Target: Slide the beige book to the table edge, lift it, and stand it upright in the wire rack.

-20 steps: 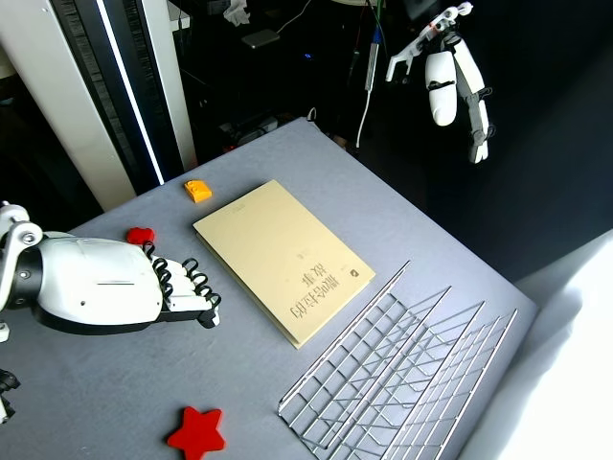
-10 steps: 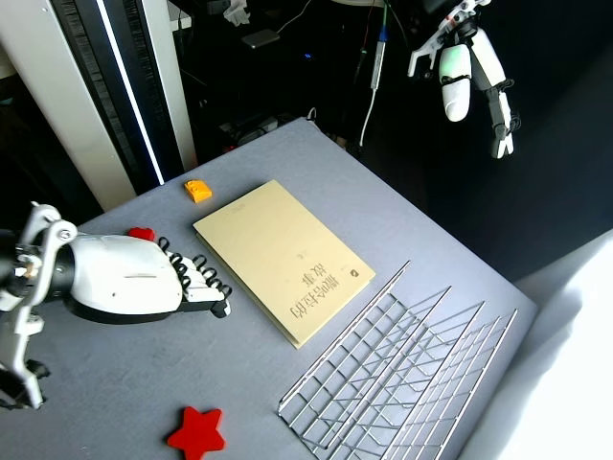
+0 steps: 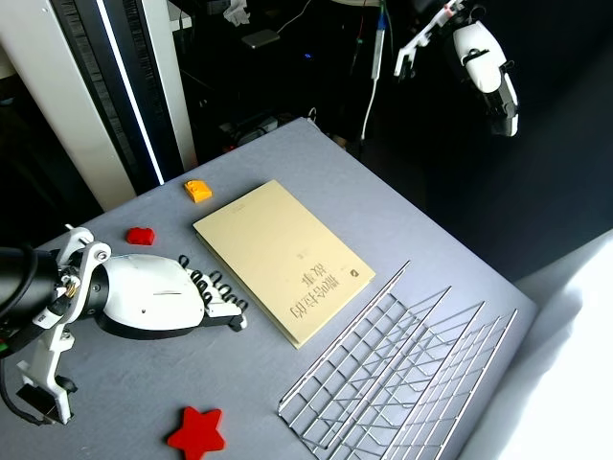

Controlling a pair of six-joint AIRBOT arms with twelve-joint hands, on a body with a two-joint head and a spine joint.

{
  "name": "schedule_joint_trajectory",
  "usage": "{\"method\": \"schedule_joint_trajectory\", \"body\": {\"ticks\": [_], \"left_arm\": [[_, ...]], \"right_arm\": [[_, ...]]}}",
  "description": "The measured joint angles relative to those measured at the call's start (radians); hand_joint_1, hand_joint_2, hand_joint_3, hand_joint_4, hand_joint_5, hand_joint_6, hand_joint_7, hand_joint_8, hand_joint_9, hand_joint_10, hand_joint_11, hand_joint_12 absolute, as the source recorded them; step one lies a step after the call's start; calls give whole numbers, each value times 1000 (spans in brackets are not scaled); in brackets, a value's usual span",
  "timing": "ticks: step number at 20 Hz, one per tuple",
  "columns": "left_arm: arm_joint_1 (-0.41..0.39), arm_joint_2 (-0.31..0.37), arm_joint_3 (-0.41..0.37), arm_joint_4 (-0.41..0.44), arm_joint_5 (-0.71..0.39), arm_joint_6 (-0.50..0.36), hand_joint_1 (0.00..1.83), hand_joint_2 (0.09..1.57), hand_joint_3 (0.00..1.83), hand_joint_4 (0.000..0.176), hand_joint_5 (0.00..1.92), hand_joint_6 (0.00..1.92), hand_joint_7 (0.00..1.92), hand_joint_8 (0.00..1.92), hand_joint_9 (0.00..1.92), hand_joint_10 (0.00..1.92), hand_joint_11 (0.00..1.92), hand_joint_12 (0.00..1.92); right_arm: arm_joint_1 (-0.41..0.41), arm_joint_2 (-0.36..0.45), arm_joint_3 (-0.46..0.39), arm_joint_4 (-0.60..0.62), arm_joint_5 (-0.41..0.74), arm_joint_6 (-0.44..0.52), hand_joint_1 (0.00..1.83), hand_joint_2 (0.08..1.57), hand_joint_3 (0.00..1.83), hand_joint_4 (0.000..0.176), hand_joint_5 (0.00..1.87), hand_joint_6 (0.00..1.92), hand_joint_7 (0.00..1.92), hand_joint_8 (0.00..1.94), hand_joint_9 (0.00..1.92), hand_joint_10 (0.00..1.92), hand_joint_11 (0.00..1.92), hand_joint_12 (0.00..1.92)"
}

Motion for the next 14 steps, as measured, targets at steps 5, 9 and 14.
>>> {"method": "schedule_joint_trajectory", "body": {"ticks": [5, 9, 14], "left_arm": [[1, 0, 39, 12, 61, -150, 157, 1103, 0, 0, 159, 3, 149, 4, 127, 4, 0, 401], [13, -2, 38, 73, 150, -232, 142, 1106, 1, 0, 204, 8, 186, 7, 161, 7, 0, 450], [62, -47, 33, 137, 189, -233, 172, 1097, 0, 0, 179, 3, 166, 2, 144, 3, 0, 422]], "right_arm": [[1, -36, 11, 2, -22, -2, 96, 1113, 0, 0, 218, 2, 261, 1, 270, 2, 0, 699], [9, -64, 23, -2, -31, -3, 110, 1104, 0, 0, 221, 4, 250, 4, 264, 4, 0, 709], [31, -103, 30, 0, -54, 11, 66, 1114, 0, 0, 208, 0, 236, 0, 242, 0, 0, 648]]}}
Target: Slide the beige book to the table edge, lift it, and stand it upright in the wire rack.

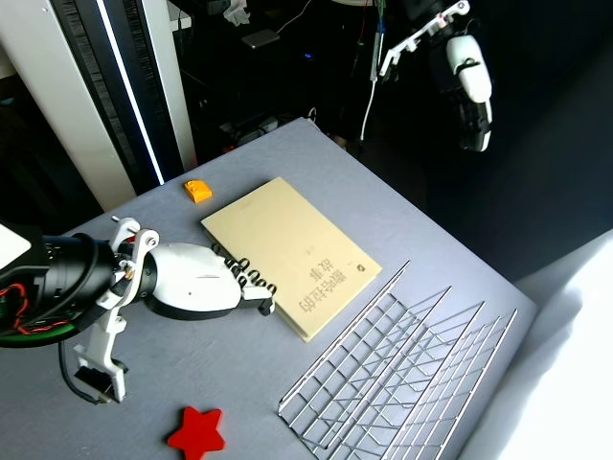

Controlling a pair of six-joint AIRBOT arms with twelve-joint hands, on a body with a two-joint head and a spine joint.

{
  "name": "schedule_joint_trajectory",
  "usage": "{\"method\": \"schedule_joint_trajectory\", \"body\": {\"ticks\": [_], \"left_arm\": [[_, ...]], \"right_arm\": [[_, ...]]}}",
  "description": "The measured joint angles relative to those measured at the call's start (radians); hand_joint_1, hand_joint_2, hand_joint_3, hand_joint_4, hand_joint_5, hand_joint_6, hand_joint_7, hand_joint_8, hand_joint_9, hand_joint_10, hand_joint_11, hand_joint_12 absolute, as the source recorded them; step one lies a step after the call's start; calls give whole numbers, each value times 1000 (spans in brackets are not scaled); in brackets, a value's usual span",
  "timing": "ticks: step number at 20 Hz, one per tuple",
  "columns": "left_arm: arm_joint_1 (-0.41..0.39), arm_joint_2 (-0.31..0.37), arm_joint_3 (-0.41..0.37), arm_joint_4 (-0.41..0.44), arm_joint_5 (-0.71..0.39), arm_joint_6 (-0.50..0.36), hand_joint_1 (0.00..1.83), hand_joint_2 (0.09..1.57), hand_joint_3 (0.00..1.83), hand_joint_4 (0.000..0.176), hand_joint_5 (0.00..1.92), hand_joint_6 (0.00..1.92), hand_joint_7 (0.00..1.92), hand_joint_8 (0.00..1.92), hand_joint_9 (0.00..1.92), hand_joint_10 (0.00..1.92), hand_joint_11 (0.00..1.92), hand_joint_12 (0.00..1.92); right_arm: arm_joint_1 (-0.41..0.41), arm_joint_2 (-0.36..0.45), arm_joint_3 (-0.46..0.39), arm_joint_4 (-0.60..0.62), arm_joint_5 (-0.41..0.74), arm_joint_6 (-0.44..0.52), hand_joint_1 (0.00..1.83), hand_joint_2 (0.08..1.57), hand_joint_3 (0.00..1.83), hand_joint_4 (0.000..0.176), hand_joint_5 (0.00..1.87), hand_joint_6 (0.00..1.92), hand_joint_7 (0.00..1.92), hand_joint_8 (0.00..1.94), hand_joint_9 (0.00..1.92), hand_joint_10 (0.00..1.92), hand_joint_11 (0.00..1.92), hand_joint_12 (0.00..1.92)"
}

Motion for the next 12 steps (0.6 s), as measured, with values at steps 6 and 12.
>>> {"method": "schedule_joint_trajectory", "body": {"ticks": [6, 12], "left_arm": [[-2, -2, 1, -28, -5, -17, 150, 1107, 3, 0, 178, 1, 158, 2, 137, 2, 0, 396], [-4, -2, 6, -70, 34, -16, 177, 1104, 0, 0, 173, 1, 158, 0, 134, 0, 0, 387]], "right_arm": [[7, -49, 0, 1, -22, 12, 33, 1127, 2, 0, 187, 3, 209, 2, 214, 1, 0, 606], [15, -101, 0, 3, -32, 26, 37, 1126, 2, 0, 203, 1, 234, 1, 231, 3, 0, 595]]}}
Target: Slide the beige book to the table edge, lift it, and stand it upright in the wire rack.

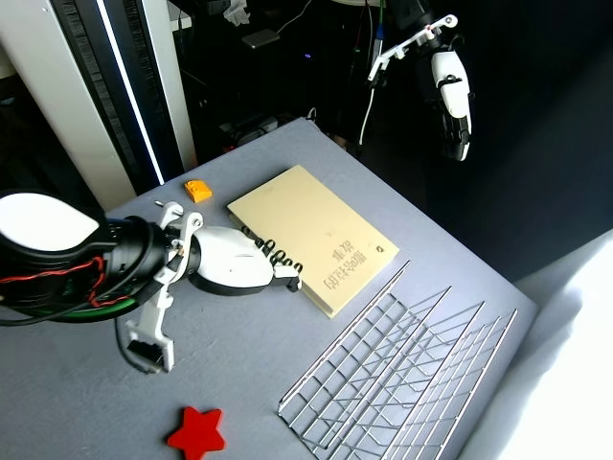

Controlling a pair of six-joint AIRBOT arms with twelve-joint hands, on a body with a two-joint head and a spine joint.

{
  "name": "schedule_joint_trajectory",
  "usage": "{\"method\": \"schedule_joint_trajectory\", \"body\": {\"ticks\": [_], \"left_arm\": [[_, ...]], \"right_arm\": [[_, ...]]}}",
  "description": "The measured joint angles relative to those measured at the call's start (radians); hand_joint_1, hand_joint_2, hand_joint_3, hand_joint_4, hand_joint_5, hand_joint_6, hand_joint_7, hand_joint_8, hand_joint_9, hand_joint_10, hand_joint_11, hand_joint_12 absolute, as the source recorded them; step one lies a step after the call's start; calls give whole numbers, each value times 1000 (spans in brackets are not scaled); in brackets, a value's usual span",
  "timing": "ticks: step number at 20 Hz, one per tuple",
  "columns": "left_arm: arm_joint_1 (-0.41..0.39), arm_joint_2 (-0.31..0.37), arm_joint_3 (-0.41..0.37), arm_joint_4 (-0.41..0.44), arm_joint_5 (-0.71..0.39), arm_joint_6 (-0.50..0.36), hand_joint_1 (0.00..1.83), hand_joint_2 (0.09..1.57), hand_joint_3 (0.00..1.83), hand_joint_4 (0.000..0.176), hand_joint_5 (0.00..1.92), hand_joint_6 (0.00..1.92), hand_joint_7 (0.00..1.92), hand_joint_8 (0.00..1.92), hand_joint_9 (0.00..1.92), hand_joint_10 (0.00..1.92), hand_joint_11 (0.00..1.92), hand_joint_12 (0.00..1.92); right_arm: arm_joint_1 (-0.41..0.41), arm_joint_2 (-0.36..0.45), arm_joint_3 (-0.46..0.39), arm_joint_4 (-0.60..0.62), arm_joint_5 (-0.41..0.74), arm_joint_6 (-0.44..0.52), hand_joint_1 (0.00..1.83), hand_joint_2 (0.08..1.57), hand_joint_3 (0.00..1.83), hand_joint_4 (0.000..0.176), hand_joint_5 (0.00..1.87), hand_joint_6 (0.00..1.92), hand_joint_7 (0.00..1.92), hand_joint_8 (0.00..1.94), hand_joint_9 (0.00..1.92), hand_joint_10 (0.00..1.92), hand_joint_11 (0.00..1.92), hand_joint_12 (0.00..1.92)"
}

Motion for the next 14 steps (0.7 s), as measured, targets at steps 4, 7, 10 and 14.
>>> {"method": "schedule_joint_trajectory", "body": {"ticks": [4, 7, 10, 14], "left_arm": [[-8, 0, 36, -13, 159, 0, 170, 1116, 2, 0, 137, 0, 131, 1, 114, 0, 0, 302], [-10, 0, 51, -7, 201, 0, 170, 1120, 2, 0, 131, 0, 117, 1, 96, 1, 0, 263], [-21, -1, 79, -40, 247, -1, 151, 1116, 0, 0, 139, 0, 149, 3, 110, 2, 0, 250], [-36, -15, 105, -51, 274, -11, 342, 1017, 0, 0, 104, 4, 97, 2, 75, 0, 0, 281]], "right_arm": [[7, -46, 0, 13, -38, 0, 24, 1129, 0, 0, 228, 4, 259, 4, 254, 5, 0, 658], [7, -64, 0, 29, -45, 0, 35, 1137, 2, 0, 192, 2, 217, 3, 211, 3, 0, 570], [7, -79, 0, 26, -45, 0, 56, 1111, 0, 0, 270, 12, 303, 13, 286, 16, 0, 725], [14, -106, 1, 26, -54, 0, 58, 1124, 2, 0, 255, 3, 277, 2, 248, 0, 0, 646]]}}
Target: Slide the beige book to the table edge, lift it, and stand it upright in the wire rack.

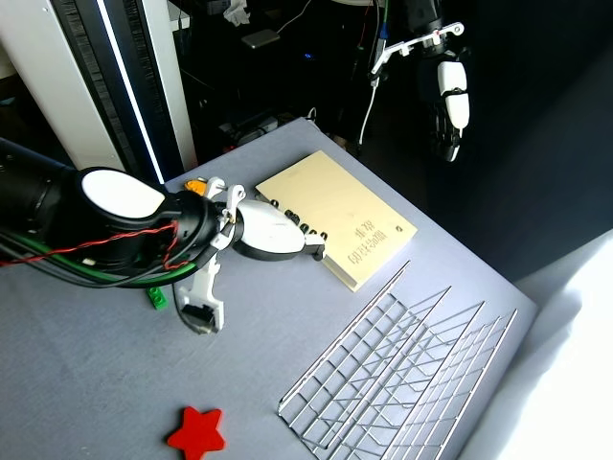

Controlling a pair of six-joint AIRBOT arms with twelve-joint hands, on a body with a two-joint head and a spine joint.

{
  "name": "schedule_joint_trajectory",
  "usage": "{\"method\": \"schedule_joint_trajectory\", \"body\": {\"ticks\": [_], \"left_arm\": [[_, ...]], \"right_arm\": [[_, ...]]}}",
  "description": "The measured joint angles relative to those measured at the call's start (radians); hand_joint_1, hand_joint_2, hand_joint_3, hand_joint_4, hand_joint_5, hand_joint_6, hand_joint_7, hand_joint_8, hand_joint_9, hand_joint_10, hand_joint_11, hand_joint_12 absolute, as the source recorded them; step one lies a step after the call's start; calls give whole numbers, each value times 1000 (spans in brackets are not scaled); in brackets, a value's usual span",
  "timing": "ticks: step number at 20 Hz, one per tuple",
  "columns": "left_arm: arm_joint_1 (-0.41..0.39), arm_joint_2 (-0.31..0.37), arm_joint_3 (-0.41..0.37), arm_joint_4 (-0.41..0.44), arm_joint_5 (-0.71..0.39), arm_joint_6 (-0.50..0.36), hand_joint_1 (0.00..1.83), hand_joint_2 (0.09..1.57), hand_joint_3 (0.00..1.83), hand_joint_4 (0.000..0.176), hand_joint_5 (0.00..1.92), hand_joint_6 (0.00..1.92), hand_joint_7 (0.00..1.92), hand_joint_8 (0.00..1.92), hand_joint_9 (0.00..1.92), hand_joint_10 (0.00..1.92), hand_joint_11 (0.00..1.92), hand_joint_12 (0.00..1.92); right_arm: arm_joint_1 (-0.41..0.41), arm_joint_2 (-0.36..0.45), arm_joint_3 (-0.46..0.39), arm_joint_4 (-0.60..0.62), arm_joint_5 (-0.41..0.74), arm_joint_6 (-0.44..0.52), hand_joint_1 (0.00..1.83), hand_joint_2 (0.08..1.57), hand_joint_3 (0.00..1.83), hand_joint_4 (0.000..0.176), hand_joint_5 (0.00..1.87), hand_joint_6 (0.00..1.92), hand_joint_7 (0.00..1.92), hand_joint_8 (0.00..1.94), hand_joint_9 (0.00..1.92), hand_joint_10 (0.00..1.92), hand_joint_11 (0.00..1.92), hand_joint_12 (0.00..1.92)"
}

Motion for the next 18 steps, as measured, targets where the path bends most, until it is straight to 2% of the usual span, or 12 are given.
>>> {"method": "schedule_joint_trajectory", "body": {"ticks": [3, 5, 6, 7, 9, 11, 18], "left_arm": [[-11, -13, 18, -9, 32, -16, 461, 1010, 0, 0, 115, 3, 102, 1, 81, 1, 0, 322], [-18, -23, 19, -11, 29, -17, 550, 1003, 0, 0, 93, 0, 83, 0, 67, 0, 0, 303], [-23, -27, 19, -11, 32, -18, 664, 1004, 0, 0, 96, 1, 72, 0, 60, 0, 0, 269], [-23, -29, 19, -11, 31, -18, 664, 1004, 0, 0, 96, 1, 72, 0, 60, 0, 0, 269], [-24, -35, 27, -28, 32, -18, 877, 1030, 3, 0, 94, 0, 41, 0, 37, 0, 0, 211], [-26, -35, 30, -40, 25, -17, 1012, 1021, 0, 0, 107, 3, 47, 2, 43, 3, 0, 216], [-27, -51, 38, -42, 15, -17, 984, 1114, 11, 0, 99, 3, 24, 1, 33, 1, 0, 229]], "right_arm": [[0, -19, 3, -1, -8, 0, 69, 1117, 0, 0, 257, 2, 287, 3, 265, 5, 0, 700], [6, -36, 6, -1, -10, 0, 85, 1115, 0, 0, 239, 4, 273, 4, 248, 6, 0, 639], [11, -45, 7, 0, -12, 0, 91, 1117, 0, 0, 236, 3, 269, 2, 247, 5, 0, 637], [11, -48, 8, 0, -11, 0, 91, 1117, 0, 0, 236, 3, 269, 2, 247, 5, 0, 637], [16, -56, 8, 2, -14, 0, 129, 1107, 0, 0, 254, 3, 279, 2, 262, 4, 0, 714], [16, -67, 11, 1, -19, 0, 133, 1106, 0, 0, 263, 6, 300, 7, 285, 8, 0, 751], [18, -101, 12, 1, -30, 0, 140, 1105, 0, 0, 263, 1, 301, 2, 281, 2, 0, 753]]}}
